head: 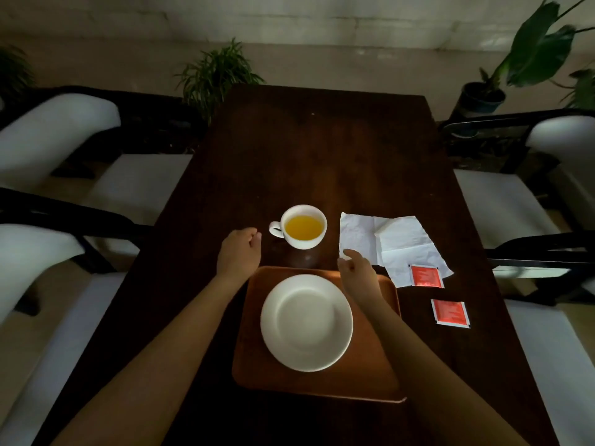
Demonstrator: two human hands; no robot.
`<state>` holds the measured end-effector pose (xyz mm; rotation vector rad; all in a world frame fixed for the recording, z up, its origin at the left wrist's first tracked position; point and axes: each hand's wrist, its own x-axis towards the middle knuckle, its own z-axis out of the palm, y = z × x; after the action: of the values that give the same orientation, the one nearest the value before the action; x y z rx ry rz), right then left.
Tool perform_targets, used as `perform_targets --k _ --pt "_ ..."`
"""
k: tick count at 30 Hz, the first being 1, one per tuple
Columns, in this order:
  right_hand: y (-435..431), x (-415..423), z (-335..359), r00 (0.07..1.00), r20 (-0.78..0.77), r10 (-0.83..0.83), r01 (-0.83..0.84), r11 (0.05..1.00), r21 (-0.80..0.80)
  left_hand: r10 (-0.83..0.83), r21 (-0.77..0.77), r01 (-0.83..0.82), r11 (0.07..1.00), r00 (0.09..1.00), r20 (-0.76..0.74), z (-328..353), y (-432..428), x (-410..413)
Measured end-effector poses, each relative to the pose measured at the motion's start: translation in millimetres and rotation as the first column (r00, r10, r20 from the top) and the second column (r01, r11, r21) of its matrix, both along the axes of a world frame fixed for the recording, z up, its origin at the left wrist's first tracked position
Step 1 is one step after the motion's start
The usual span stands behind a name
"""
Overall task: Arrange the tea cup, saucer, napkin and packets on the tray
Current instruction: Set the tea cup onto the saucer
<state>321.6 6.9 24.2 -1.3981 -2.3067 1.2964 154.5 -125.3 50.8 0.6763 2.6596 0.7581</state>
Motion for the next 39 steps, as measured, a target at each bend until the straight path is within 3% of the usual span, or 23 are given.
perform_targets --k 3,6,8,15,19,25,31,33,39 --pt "11.8 -22.7 1.4 1.0 -0.026 -0.016 0.014 0.995 -0.098 -0.042 0.051 0.038 0.998 0.996 0.074 5.4 25.7 -33.9" --pt "16.5 -44.6 0.1 0.979 -0.109 -0.171 0.128 0.938 -0.323 -0.101 0.076 0.087 0.993 0.974 0.205 -1.5 49.5 -61.6" --pt "19.2 -59.0 -3.7 0.956 -0.127 -0.264 0.182 0.875 -0.448 -0.132 0.12 0.097 0.988 0.935 0.328 -10.3 63.5 -75.6" --pt "24.2 -81.0 -23.6 0.882 -0.084 -0.463 0.306 0.701 -0.644 -0.229 0.171 0.156 0.973 0.759 0.61 -37.6 105.5 -96.8" --pt "22.8 -84.2 -31.8 0.863 -0.104 -0.495 0.294 0.659 -0.692 -0.19 0.122 0.148 0.981 0.667 0.721 -47.7 114.5 -103.4" --pt "20.3 -88.1 -33.7 0.821 -0.134 -0.555 0.293 0.611 -0.736 -0.175 0.101 0.15 0.983 0.64 0.748 -53.2 114.4 -105.8" --pt "22.9 -85.3 -20.5 0.832 -0.151 -0.535 0.282 0.64 -0.714 -0.118 0.102 0.064 0.993 0.687 0.717 -48.2 106.8 -96.4" --pt "25.9 -80.9 -13.8 0.876 -0.161 -0.455 0.239 0.697 -0.676 -0.096 0.12 0.015 0.993 0.7 0.708 -44.2 102.9 -91.3" --pt "17.4 -59.6 9.2 0.895 -0.192 -0.402 0.185 0.728 -0.66 -0.024 0.176 -0.161 0.971 0.671 0.741 -28.1 74.8 -58.6"
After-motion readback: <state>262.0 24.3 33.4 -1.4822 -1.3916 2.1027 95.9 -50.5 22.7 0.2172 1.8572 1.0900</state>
